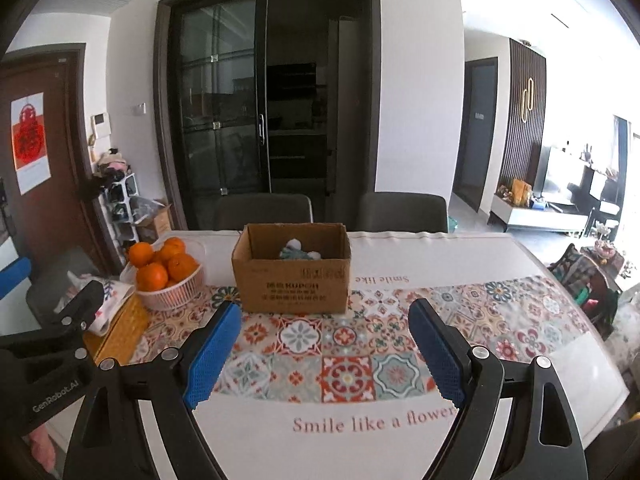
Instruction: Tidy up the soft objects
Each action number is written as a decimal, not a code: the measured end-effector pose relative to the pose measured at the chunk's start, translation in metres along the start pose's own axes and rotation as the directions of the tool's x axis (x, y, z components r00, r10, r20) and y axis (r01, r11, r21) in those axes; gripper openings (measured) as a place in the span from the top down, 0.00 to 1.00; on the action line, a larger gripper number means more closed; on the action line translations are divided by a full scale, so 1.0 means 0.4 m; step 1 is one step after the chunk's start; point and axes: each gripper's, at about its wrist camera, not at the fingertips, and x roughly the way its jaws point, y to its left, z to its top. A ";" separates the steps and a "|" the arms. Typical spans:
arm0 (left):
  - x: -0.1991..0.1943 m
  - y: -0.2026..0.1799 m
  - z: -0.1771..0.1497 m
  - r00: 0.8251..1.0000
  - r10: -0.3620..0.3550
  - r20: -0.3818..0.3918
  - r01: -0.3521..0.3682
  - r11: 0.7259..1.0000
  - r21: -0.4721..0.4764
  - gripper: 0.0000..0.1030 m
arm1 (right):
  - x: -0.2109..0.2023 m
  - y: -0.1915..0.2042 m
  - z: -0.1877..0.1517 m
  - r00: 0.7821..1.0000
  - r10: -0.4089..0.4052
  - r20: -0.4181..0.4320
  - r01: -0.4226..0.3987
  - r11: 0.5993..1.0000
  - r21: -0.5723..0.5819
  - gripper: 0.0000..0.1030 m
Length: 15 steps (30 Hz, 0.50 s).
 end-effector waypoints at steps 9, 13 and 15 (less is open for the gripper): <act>-0.144 -0.007 -0.067 0.999 -0.044 0.006 0.044 0.999 -0.007 0.00 | -0.152 -0.023 -0.073 1.000 0.003 0.027 -0.003 1.000 0.000 0.16; -0.179 -0.016 -0.081 0.998 -0.067 0.008 0.067 0.998 -0.008 0.00 | -0.197 -0.035 -0.099 1.000 0.001 0.028 -0.001 1.000 0.010 0.16; -0.193 -0.021 -0.091 0.997 -0.076 0.008 0.076 0.997 -0.004 0.00 | -0.207 -0.041 -0.105 1.000 0.000 0.025 0.000 1.000 0.010 0.16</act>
